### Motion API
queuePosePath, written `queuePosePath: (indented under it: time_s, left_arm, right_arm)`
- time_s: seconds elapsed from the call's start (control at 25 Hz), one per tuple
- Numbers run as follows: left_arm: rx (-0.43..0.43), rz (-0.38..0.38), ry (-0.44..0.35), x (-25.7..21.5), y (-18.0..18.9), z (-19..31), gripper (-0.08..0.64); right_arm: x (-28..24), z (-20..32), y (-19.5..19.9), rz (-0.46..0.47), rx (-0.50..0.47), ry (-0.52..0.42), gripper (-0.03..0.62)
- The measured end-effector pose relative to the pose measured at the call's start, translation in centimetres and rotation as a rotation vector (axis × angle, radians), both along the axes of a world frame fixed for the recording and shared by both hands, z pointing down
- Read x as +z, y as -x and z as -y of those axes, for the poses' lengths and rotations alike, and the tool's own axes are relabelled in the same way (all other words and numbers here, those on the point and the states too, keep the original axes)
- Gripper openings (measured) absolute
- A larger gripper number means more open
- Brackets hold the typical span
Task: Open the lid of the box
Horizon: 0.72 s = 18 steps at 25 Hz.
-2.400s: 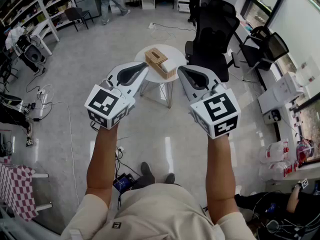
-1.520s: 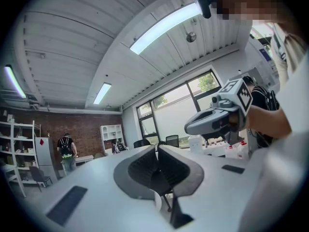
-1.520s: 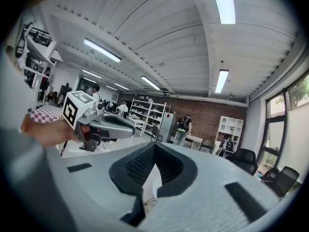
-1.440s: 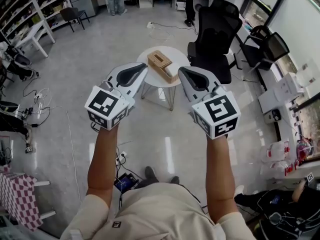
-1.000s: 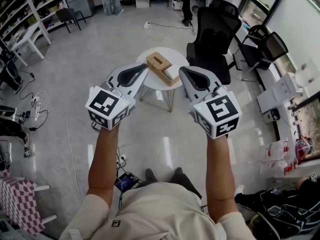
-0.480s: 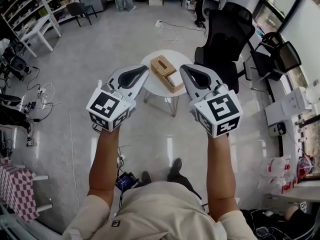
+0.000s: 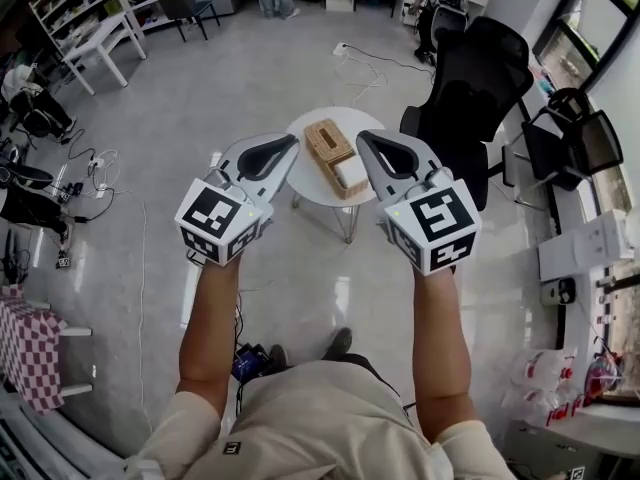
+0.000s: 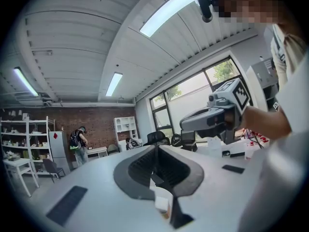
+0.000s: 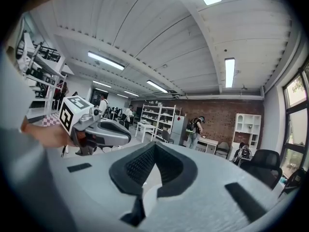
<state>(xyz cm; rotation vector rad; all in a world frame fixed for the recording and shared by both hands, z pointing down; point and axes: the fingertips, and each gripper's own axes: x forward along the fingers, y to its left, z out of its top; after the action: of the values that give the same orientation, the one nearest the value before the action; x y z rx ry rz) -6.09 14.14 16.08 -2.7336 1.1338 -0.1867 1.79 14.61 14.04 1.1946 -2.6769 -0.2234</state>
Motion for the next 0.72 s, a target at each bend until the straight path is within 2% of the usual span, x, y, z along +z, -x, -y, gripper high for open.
queuePosePath:
  time_s: [0.36, 0.72]
  left_arm:
    - [-0.039, 0.017, -0.003, 0.1, -3.7, 2.0, 0.023]
    - [-0.012, 0.018, 0.009, 0.9, -5.2, 5.1, 0.023]
  right_arm:
    - [0.1, 2.5, -3.8, 0.016, -0.039, -0.005, -0.008]
    - [1.3, 5.3, -5.3, 0.021, -0.007, 0.017, -0.006]
